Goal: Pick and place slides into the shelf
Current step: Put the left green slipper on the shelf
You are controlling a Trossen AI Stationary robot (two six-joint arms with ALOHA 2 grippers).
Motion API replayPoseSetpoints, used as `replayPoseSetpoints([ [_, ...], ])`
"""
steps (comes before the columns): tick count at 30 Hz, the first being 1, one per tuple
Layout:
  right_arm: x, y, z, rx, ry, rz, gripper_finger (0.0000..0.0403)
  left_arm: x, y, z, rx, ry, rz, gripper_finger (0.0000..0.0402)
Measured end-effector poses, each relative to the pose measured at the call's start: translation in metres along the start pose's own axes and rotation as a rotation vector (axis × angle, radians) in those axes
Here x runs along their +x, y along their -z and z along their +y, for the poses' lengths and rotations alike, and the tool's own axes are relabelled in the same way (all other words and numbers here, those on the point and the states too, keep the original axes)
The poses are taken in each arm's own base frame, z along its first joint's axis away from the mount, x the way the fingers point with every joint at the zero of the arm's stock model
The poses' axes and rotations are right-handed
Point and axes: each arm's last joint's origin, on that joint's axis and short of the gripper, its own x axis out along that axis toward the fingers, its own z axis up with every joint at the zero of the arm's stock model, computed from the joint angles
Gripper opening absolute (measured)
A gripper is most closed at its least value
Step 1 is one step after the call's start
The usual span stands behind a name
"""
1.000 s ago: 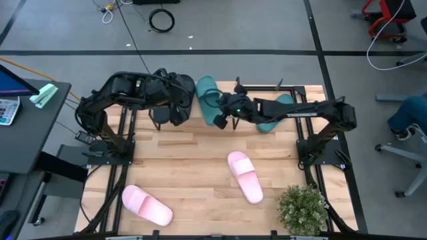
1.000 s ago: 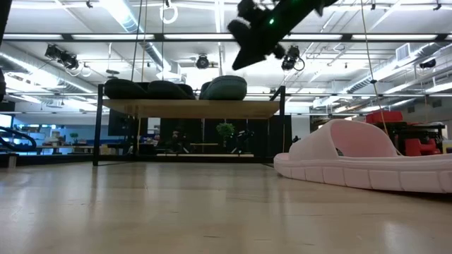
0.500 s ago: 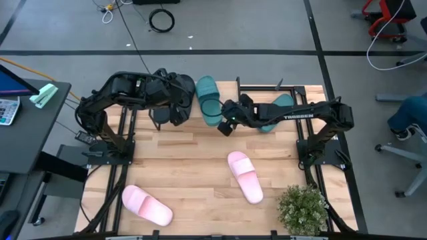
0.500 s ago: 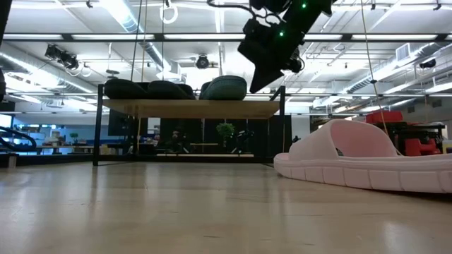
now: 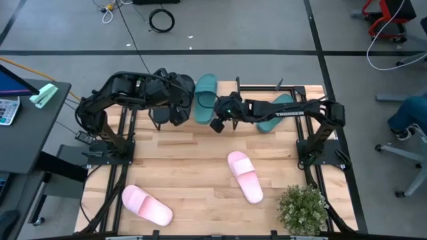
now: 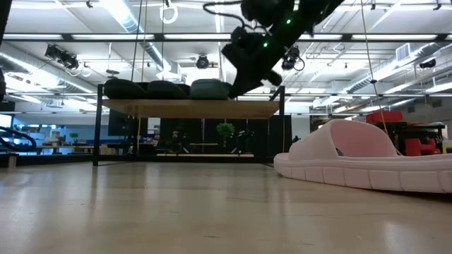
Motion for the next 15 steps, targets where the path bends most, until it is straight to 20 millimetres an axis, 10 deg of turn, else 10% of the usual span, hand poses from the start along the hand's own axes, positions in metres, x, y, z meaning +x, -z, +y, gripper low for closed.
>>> replayPoseSetpoints([
  [8,0.017,0.001,-0.004,-0.007,-0.013,-0.022,0.0,0.0,0.0,0.0,-0.001,0.0,0.0,0.0022],
  [15,-0.015,-0.007,-0.002,-0.038,0.015,-0.028,0.0,0.0,0.0,0.0,0.0,0.0,0.001,0.0013],
])
